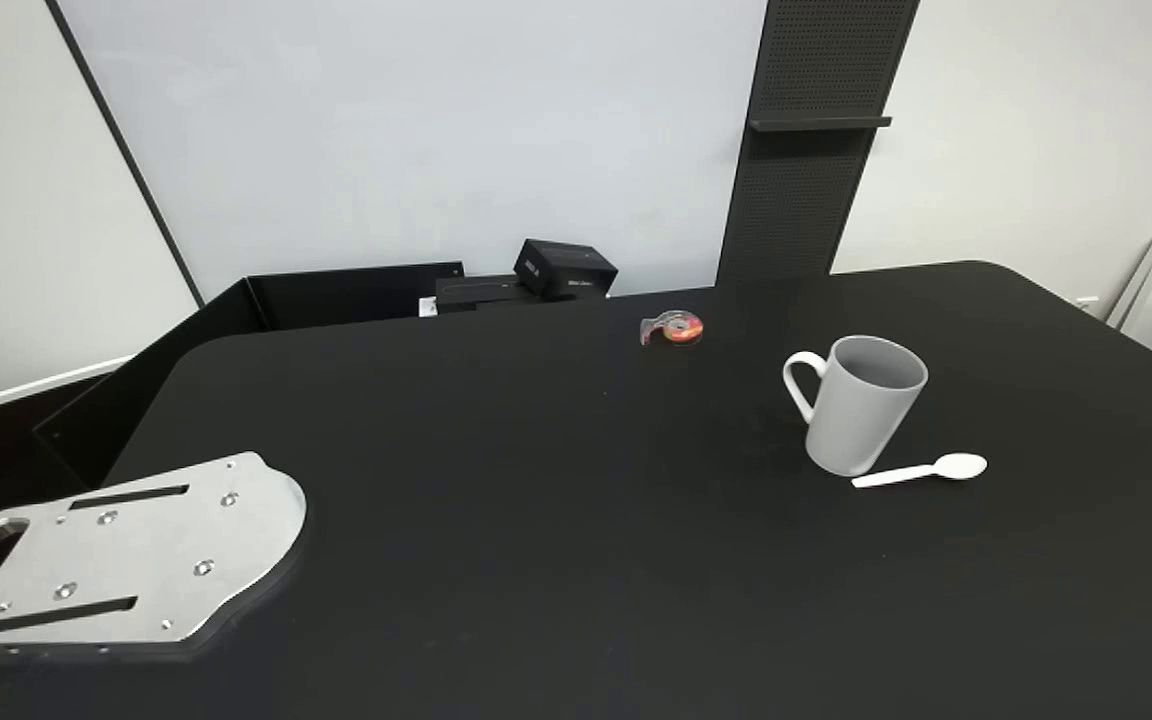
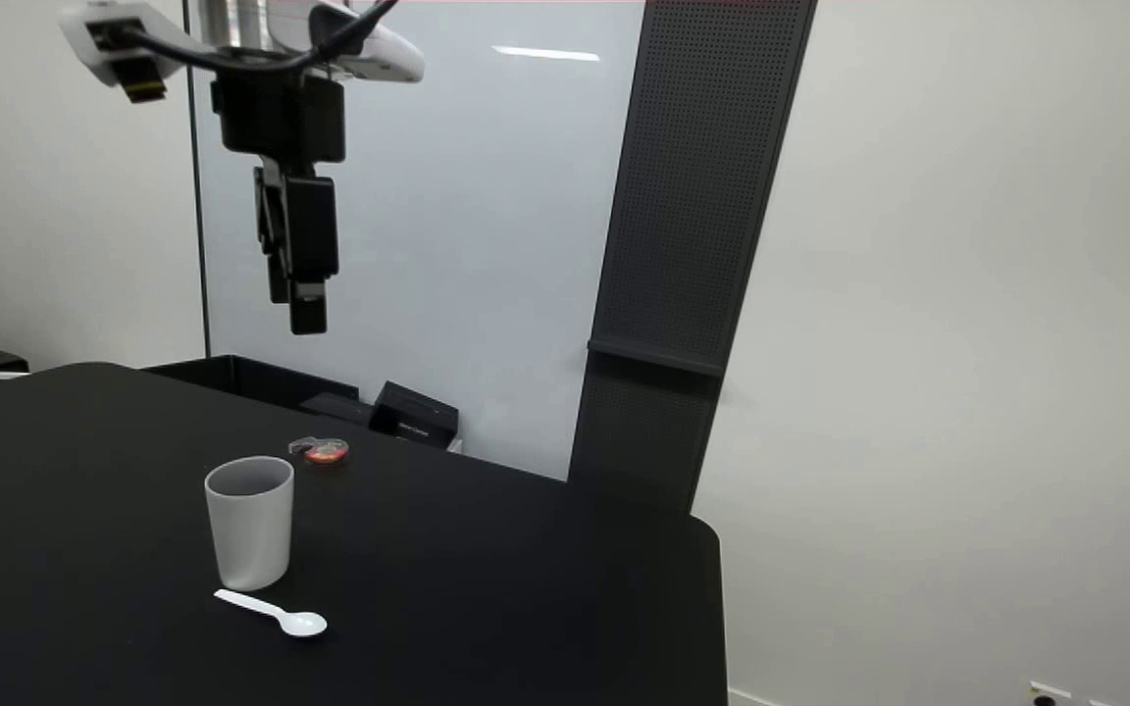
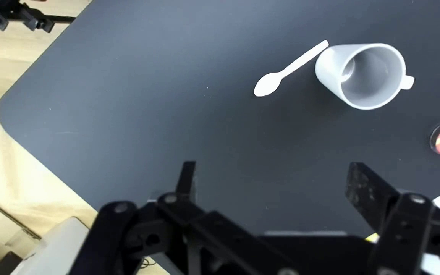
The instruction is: Place the spoon in the mug
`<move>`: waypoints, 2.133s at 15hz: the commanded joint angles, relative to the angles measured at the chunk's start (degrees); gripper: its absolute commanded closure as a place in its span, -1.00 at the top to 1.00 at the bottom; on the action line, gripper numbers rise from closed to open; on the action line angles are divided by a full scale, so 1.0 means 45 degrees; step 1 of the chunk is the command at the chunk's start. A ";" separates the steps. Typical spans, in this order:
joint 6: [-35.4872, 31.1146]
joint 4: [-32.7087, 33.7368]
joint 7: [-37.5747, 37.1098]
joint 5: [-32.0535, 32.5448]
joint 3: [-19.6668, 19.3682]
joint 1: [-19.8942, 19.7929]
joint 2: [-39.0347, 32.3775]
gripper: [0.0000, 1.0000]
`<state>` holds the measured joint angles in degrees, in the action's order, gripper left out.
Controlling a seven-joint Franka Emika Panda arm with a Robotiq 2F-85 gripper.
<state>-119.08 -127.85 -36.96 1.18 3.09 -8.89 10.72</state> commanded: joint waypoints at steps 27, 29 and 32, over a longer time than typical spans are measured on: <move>-0.4498 0.0639 -1.0038 -0.1426 -0.0917 0.2021 -0.4951 1.00; -0.4367 0.0727 -0.9883 -0.1359 -0.1018 0.2096 -0.5010 1.00; -0.4420 0.0612 -0.9223 -0.1791 -0.0963 0.2098 -0.5009 1.00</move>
<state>-139.16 -125.20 -78.69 -6.58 -0.26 -0.40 -11.84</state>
